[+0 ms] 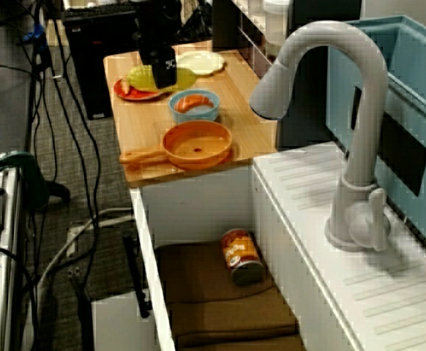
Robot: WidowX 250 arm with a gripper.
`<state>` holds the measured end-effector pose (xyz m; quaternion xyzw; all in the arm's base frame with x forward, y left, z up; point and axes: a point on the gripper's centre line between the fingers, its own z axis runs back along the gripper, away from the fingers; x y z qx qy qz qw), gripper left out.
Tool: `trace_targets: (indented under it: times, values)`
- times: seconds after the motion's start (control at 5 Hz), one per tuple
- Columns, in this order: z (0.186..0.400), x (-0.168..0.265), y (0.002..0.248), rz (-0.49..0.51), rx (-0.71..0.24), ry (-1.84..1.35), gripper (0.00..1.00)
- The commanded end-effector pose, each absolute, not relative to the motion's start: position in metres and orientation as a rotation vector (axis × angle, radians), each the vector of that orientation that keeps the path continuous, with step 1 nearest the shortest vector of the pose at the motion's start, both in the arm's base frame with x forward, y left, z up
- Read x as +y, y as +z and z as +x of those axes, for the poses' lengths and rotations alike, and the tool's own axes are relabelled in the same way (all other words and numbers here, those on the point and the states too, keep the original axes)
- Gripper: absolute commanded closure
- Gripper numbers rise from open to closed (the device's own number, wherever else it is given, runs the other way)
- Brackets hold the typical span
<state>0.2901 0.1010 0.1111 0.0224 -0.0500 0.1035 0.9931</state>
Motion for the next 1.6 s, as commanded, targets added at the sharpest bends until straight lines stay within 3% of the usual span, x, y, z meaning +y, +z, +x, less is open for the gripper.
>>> trace_targets:
  times: [0.0, 0.2, 0.6, 1.2, 1.4]
  values:
    - [0.311, 0.139, 0.131, 0.142, -0.197, 0.326, 1.0]
    - [0.327, 0.165, 0.126, 0.222, -0.217, 0.4, 1.0]
    - [0.35, 0.216, 0.12, 0.28, -0.202, 0.516, 1.0]
    - [0.348, 0.23, 0.114, 0.3, -0.167, 0.508, 1.0]
    - [0.345, 0.234, 0.114, 0.301, -0.156, 0.519, 0.19]
